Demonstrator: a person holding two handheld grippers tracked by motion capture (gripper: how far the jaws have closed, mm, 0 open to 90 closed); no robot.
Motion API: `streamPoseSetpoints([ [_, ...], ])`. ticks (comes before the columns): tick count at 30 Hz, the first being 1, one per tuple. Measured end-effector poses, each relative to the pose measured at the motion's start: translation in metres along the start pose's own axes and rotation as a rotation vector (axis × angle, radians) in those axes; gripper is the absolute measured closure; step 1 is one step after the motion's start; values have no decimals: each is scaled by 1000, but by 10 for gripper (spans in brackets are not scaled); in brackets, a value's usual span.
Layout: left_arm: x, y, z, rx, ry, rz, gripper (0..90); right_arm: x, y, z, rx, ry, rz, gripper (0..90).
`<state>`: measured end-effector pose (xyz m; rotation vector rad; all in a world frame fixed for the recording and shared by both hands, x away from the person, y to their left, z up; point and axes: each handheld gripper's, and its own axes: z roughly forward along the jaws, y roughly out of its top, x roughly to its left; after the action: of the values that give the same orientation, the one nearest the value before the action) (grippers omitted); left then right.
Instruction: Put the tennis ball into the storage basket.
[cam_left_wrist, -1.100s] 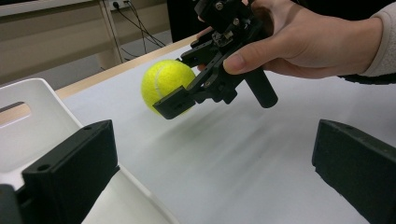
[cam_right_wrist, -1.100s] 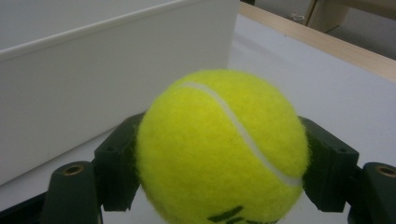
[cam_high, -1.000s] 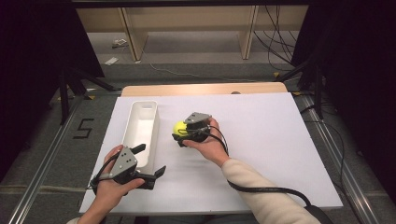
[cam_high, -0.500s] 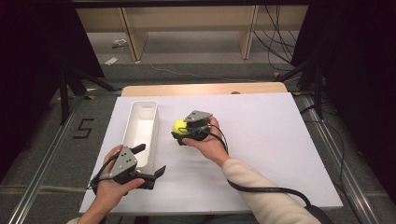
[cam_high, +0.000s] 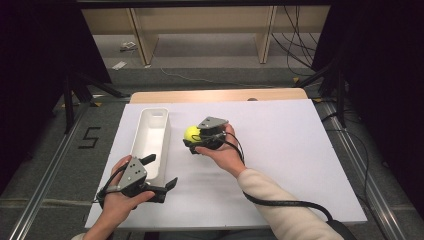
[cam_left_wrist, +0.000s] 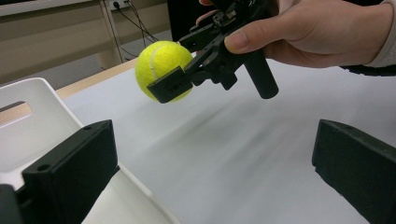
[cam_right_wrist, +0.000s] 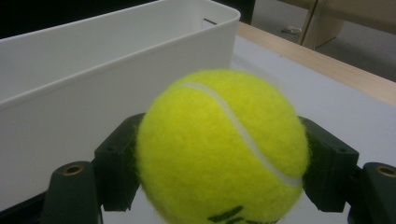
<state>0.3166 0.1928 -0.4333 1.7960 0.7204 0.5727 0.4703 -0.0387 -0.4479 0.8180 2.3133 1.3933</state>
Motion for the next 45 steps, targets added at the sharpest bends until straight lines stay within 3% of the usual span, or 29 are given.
streamPoseSetpoints([
  [45,0,0,0,-5,3,0,0,5,12,-7,-43,18,7,265],
])
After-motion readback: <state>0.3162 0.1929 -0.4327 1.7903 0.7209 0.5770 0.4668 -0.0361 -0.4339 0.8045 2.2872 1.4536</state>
